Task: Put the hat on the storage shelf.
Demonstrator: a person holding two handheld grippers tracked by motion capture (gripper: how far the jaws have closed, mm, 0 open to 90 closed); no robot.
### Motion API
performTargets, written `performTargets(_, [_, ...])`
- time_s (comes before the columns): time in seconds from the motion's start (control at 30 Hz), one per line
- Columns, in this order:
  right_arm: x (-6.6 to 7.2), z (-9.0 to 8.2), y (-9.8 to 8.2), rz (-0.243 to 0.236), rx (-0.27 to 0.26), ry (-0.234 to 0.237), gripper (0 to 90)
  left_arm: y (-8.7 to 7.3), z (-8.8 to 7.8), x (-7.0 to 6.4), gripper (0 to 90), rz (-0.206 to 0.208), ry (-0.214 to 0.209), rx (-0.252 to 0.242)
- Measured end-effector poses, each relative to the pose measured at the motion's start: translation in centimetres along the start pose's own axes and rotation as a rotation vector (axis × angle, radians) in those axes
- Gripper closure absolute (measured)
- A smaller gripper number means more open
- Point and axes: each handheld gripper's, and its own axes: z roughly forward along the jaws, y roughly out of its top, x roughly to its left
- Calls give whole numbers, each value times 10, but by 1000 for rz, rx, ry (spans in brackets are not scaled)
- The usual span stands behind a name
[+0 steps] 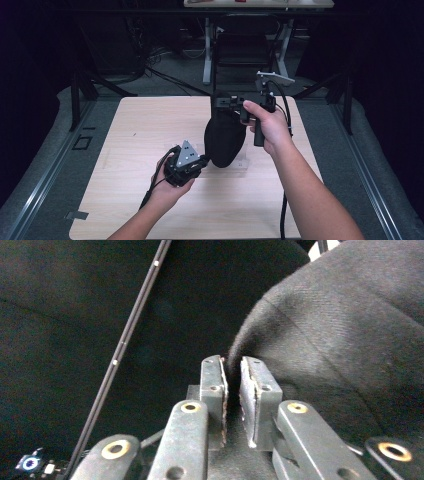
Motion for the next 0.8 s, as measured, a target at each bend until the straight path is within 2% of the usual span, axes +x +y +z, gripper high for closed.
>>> performTargets(0.3, [2, -6, 0, -11, -19, 13, 725, -3, -3, 3, 824, -1, 7, -2])
performTargets(0.57, [8, -26, -3, -49, -34, -5, 689, -7, -7, 7, 839, 8, 28, 6])
performTargets(0.8, [7, -39, -5, -69, -42, -40, 678, -15, -9, 12, 847, -5, 39, 10])
